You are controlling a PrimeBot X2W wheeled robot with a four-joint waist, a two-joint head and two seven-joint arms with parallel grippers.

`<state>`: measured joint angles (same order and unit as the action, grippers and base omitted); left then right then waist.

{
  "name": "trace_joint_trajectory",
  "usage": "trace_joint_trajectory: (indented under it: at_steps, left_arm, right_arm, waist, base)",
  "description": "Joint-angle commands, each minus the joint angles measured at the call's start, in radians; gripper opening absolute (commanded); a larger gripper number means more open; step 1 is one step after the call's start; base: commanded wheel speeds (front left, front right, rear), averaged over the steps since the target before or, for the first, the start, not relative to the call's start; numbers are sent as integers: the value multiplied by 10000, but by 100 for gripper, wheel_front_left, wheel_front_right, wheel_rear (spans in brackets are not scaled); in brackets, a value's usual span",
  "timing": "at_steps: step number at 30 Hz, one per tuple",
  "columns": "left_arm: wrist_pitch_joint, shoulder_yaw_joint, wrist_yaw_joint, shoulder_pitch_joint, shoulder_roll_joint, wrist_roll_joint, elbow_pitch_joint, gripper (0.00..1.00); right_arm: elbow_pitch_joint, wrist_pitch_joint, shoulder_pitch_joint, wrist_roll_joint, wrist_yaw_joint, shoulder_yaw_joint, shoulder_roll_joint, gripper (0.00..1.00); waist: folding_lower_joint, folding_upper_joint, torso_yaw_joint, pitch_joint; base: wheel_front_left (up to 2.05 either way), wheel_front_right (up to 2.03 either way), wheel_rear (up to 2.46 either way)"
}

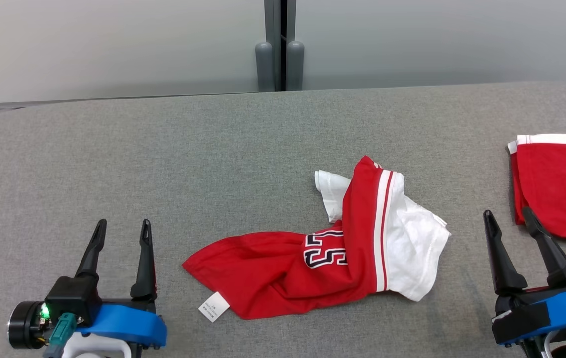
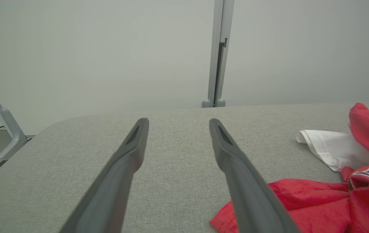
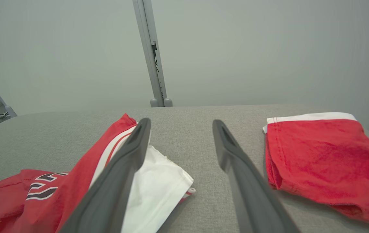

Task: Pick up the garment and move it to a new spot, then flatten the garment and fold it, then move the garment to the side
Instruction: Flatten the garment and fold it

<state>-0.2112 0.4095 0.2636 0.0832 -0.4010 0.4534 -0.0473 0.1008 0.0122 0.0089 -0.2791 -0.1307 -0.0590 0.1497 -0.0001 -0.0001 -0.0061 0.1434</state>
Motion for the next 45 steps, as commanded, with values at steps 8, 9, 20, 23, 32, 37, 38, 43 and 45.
trace_joint_trajectory:
  at_steps: [8, 9, 20, 23, 32, 37, 38, 43, 45]
  left_arm:
    - [1124, 830, -702, 599, 206, 226, -602, 100]
    - [1331, 926, -792, 658, 230, 281, -869, 100]
    - [2160, 1351, -1589, 1391, 699, 888, -3325, 100]
    - [2297, 1434, -1725, 1556, 773, 950, -3793, 100]
    - [2103, 1602, -2010, 2159, 1009, 916, -4536, 0]
    - [1836, 1646, -2095, 2470, 1136, 855, -4742, 0]
    - [1784, 1661, -2095, 2491, 1150, 859, -4795, 0]
    - [1581, 1638, -2094, 2538, 1194, 920, -5043, 0]
    - [1522, 1640, -2105, 2558, 1219, 937, -5116, 0]
  right_arm:
    - [149, -138, -80, 33, 0, 80, -20, 100]
    - [106, -145, -114, 28, 0, 96, -9, 100]
    - [-425, -80, -294, -23, 0, -36, 95, 100]
    - [-703, -99, -479, 25, 0, -101, 148, 100]
    - [-2259, -458, -1992, -386, 0, 1042, 935, 100]
    - [-3662, -730, -2903, -701, 0, 1964, 1542, 100]
    - [-3876, -739, -3015, -776, 0, 2073, 1624, 100]
    - [-4744, -913, -3513, -1093, 0, 2737, 1913, 100]
    - [-5047, -992, -3657, -1201, 0, 2992, 2009, 100]
  waist:
    - [1, 1, -20, 534]
    - [1, 1, -40, 599]
    - [1, 1, -209, 1084]
    - [1, 1, -270, 1225]
    - [1, 1, -122, 1766]
    - [1, 1, 155, 2020]
    - [1, 1, 183, 2045]
    - [1, 1, 189, 2146]
    - [1, 1, 181, 2173]
  base:
    - [0, 0, 0]
    - [0, 0, 0]
    - [0, 0, 0]
    - [0, 0, 0]
    - [0, 0, 0]
    - [0, 0, 0]
    - [0, 0, 0]
    - [0, 0, 0]
    - [0, 0, 0]
